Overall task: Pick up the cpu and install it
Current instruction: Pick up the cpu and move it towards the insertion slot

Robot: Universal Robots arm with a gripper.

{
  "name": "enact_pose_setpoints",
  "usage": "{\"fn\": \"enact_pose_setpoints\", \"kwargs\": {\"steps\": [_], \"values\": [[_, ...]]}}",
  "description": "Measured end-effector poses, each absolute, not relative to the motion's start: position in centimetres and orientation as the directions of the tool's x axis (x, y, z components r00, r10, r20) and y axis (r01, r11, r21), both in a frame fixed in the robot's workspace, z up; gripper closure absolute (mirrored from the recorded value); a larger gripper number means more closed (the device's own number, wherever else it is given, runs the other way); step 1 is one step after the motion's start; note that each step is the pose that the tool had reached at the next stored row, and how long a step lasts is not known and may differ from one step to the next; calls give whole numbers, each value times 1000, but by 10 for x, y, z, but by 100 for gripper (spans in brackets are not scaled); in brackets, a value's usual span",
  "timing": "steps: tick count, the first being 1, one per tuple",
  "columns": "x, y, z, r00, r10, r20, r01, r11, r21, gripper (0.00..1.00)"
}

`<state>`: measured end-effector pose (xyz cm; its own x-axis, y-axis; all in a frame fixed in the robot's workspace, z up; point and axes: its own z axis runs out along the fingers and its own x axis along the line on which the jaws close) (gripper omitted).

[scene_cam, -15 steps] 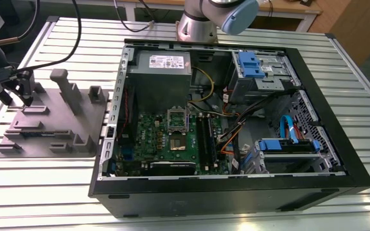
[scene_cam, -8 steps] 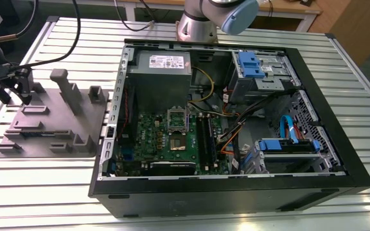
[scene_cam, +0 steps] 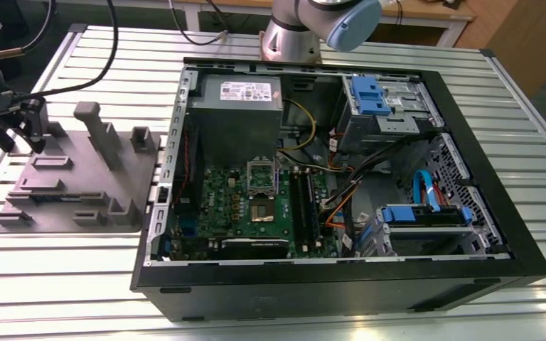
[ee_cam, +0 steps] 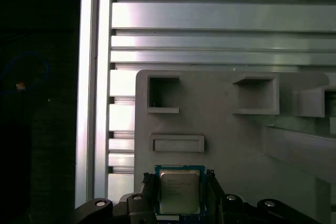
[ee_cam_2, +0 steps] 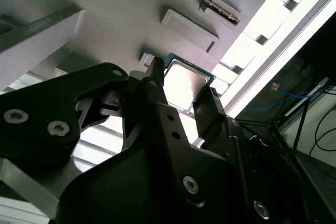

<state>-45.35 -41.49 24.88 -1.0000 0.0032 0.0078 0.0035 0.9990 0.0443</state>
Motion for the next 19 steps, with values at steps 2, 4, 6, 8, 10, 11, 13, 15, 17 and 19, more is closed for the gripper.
{"fn": "enact_pose_setpoints", "kwargs": {"steps": [2,4,6,8,10,11,13,15,17,19], "values": [[-454,-415,250,-1000,3,8,4,999,44,53],[-454,-415,250,-1000,3,8,4,999,44,53],[-454,-415,251,-1000,3,8,4,999,44,53],[-454,-415,252,-1000,3,8,4,999,44,53],[-454,-415,252,-1000,3,8,4,999,44,53],[-454,-415,252,-1000,3,8,4,999,44,53],[-454,-415,252,-1000,3,8,4,999,44,53],[-454,-415,252,-1000,3,8,4,999,44,53],[-454,-415,252,-1000,3,8,4,999,44,53],[-454,-415,252,-1000,3,8,4,999,44,53]]}}
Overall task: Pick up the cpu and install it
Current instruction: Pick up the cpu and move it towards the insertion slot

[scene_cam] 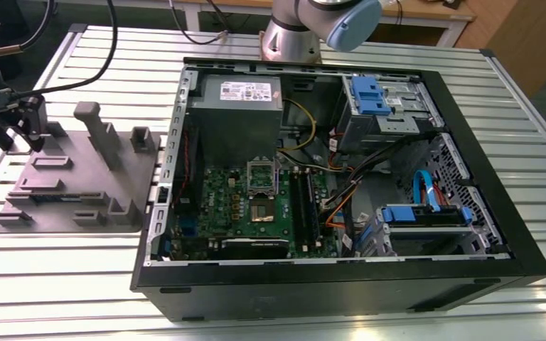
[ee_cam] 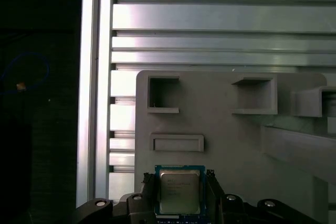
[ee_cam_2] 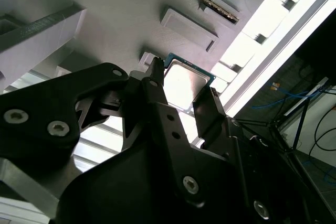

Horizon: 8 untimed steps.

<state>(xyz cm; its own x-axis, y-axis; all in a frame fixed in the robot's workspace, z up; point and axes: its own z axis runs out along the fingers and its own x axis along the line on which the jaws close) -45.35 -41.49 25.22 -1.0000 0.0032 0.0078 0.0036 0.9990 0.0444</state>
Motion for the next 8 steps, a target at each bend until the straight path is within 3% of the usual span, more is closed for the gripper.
{"fn": "enact_pose_setpoints", "kwargs": {"steps": [8], "values": [[-454,-415,254,-1000,3,8,4,999,44,53]]}}
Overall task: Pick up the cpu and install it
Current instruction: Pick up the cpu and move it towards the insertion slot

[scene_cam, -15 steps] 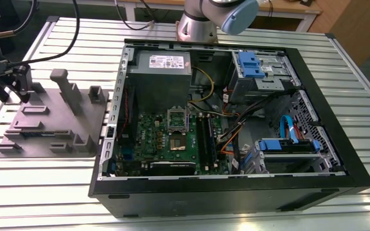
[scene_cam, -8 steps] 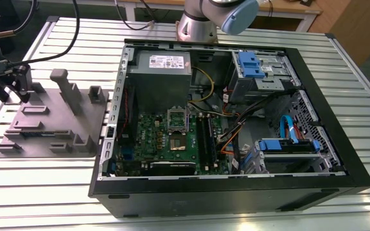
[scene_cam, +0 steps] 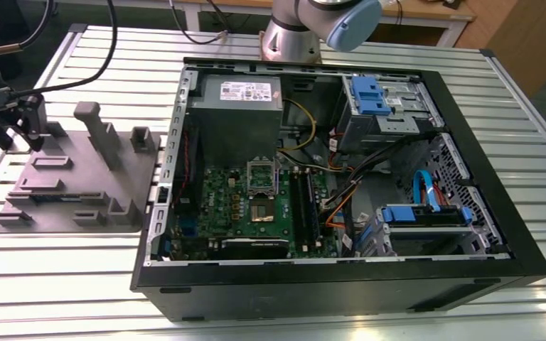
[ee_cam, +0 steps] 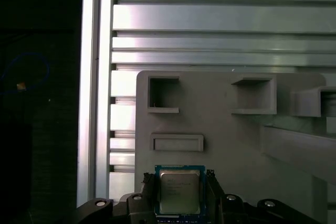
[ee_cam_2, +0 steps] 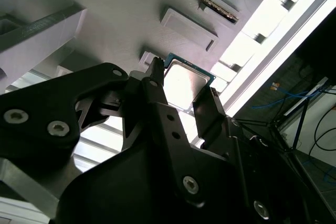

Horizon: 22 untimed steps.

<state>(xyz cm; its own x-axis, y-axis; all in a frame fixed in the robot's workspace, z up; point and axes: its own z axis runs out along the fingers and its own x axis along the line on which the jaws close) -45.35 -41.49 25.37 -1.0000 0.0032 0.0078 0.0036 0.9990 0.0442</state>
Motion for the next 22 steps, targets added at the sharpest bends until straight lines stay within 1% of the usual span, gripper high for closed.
{"fn": "enact_pose_setpoints", "kwargs": {"steps": [22], "values": [[-453,-415,256,-1000,3,8,4,999,44,53]]}}
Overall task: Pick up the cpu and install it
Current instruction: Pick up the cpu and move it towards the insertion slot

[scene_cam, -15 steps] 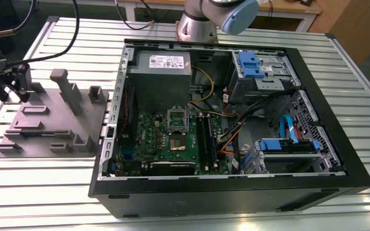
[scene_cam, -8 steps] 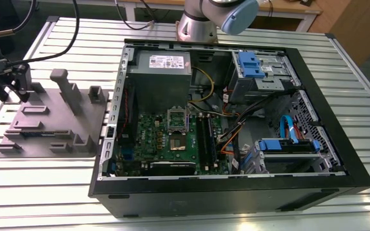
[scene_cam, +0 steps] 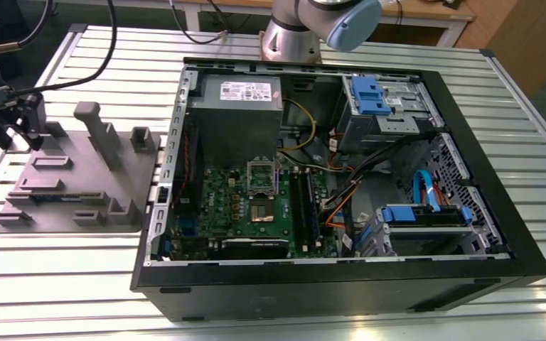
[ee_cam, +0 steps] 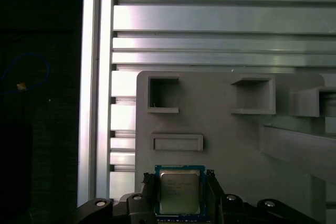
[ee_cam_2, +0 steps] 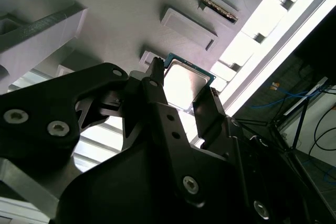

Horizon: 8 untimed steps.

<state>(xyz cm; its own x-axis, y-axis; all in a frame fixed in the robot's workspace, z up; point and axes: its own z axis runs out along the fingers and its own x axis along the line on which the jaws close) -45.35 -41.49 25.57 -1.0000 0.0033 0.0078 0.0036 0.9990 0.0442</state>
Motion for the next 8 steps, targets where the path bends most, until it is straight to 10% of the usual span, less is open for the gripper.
{"fn": "enact_pose_setpoints", "kwargs": {"steps": [8], "values": [[-453,-415,257,-1000,3,8,4,999,44,53]]}}
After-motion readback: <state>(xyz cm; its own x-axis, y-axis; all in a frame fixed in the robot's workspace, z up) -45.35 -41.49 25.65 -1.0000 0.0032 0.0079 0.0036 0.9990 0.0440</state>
